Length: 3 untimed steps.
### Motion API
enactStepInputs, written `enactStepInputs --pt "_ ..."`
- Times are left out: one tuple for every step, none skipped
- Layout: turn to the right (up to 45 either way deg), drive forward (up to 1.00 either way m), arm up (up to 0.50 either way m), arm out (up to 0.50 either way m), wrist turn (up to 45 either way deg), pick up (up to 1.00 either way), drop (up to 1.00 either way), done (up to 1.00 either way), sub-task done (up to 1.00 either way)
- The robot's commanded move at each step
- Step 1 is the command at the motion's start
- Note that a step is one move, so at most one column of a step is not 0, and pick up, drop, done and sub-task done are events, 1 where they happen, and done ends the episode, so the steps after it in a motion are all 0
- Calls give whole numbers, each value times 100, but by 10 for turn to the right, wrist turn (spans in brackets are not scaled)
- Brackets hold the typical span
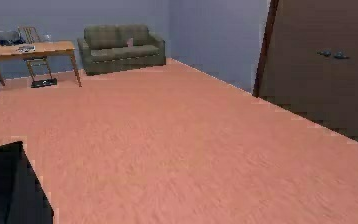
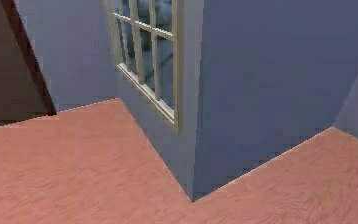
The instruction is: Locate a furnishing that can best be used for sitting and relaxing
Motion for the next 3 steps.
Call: enactStepInputs --pt "450 0 0 0 0 0 0 0 0" --pt "450 0 0 0 0 0 0 0 0" --pt "330 0 0 0 0 0 0 0 0"
